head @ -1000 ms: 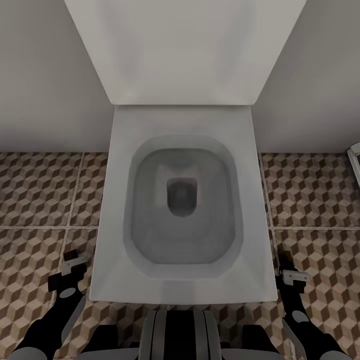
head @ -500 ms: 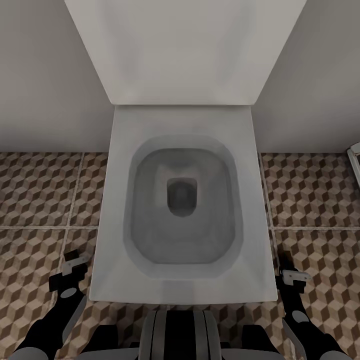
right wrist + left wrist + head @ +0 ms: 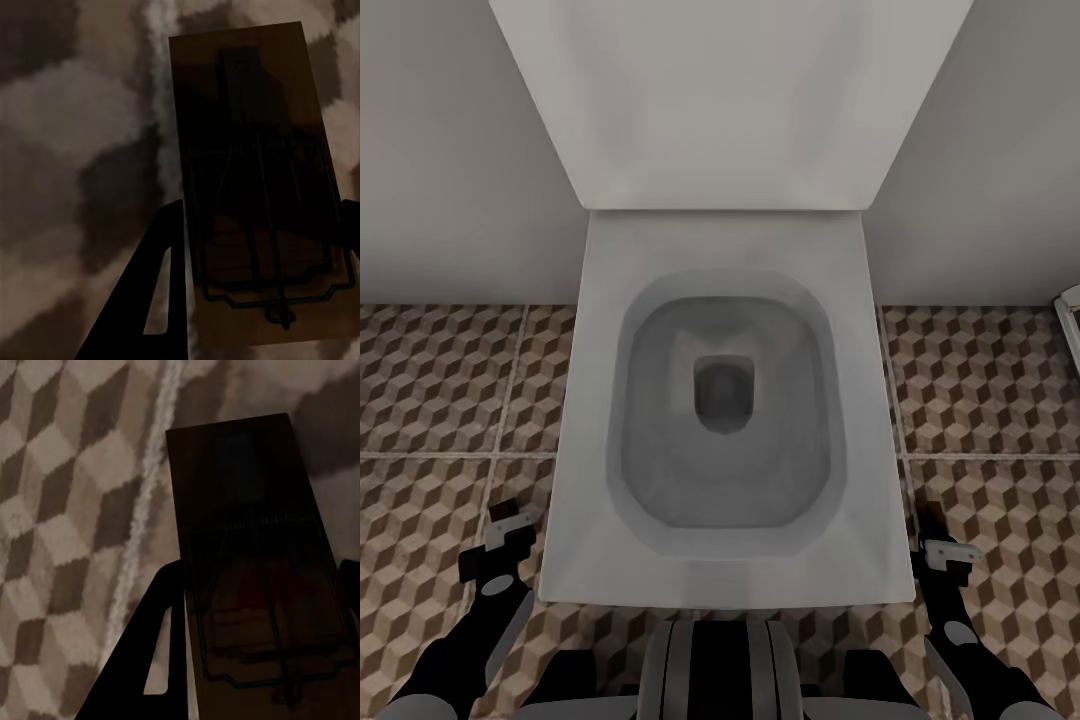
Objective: Take the four mousetraps from the cabinet in the bathroom and place them on the bathroom floor. Make sure all four end up on the same floor surface, and ensure that at least two of them are either under or directly next to the same bathroom sink.
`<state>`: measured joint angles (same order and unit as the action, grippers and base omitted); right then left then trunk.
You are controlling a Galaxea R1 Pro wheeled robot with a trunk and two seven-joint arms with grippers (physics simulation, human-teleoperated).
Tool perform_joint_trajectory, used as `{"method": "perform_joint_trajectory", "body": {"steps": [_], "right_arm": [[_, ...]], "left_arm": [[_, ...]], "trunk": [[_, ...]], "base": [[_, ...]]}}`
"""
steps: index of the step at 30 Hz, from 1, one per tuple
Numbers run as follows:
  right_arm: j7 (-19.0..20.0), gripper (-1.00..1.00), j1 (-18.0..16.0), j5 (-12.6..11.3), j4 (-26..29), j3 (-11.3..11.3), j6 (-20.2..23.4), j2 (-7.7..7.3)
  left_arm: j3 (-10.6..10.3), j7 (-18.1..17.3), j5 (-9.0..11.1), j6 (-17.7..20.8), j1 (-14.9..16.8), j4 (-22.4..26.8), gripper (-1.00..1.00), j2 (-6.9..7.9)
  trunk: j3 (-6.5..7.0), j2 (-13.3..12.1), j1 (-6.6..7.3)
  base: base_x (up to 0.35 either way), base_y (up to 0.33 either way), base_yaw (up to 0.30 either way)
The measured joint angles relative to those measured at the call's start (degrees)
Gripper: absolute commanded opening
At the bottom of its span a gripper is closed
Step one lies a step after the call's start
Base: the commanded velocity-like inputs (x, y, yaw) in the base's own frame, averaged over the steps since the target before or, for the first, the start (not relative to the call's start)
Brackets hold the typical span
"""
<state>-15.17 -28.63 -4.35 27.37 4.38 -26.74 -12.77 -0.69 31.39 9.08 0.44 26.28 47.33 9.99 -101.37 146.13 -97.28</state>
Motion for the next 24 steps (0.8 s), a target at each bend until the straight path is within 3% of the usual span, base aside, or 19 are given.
{"method": "perform_joint_trajectory", "body": {"steps": [24], "right_arm": [[0.0,-1.00,0.0,0.0,0.0,0.0,0.0,0.00]], "left_arm": [[0.0,-0.3,0.0,-2.6,-0.1,0.1,-1.00,0.09]], "trunk": [[0.00,0.0,0.00]], "base": [[0.000,0.000,0.000]]}}
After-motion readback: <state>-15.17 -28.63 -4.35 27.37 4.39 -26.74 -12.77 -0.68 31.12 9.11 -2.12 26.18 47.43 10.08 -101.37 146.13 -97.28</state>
